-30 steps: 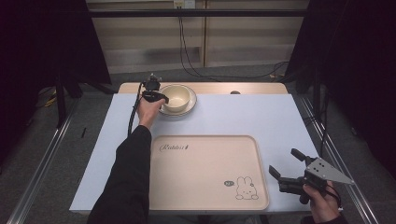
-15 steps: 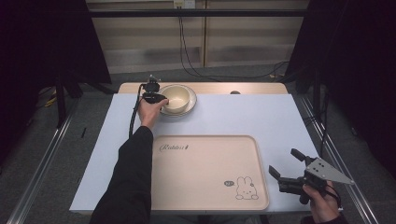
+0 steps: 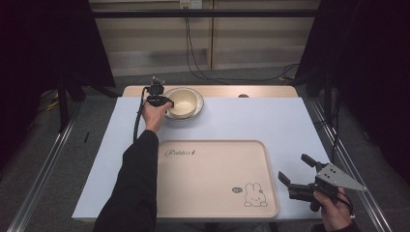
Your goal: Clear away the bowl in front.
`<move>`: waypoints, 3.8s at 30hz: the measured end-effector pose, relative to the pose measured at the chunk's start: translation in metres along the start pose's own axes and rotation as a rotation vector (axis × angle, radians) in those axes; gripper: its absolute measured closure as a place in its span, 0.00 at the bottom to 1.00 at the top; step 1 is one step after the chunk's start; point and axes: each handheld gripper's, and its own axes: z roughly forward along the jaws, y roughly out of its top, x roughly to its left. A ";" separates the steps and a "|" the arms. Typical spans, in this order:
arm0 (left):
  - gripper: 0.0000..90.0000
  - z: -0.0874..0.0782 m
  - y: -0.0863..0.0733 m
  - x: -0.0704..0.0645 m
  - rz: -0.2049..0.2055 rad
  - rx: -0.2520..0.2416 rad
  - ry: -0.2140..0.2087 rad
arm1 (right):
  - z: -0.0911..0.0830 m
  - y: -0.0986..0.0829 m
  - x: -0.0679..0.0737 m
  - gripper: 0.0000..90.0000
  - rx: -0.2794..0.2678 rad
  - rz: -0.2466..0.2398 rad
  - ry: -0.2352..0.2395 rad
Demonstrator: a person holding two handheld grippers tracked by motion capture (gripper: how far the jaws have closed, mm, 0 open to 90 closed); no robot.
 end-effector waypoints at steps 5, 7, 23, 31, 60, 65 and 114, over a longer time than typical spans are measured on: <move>0.93 -0.001 0.000 -0.001 -0.009 -0.012 0.001 | 0.000 0.000 0.000 0.01 0.000 0.001 0.001; 0.93 -0.002 0.000 -0.001 -0.017 -0.017 0.000 | -0.001 0.000 0.000 0.01 0.008 -0.001 0.013; 0.93 -0.014 0.002 -0.003 -0.018 -0.071 -0.014 | 0.000 0.000 0.001 0.01 -0.002 0.001 -0.004; 0.93 -0.025 0.003 0.001 -0.031 -0.085 -0.030 | -0.001 0.000 0.001 0.01 -0.004 0.004 -0.001; 0.93 -0.069 -0.005 -0.013 0.069 -0.125 -0.107 | 0.000 0.001 0.002 0.01 -0.011 0.001 0.001; 0.93 -0.074 -0.006 -0.019 0.079 -0.119 -0.130 | 0.000 0.001 0.002 0.01 -0.014 -0.003 -0.002; 0.93 -0.081 -0.032 -0.080 0.228 -0.040 -0.269 | 0.001 0.002 0.002 0.01 -0.016 -0.004 0.003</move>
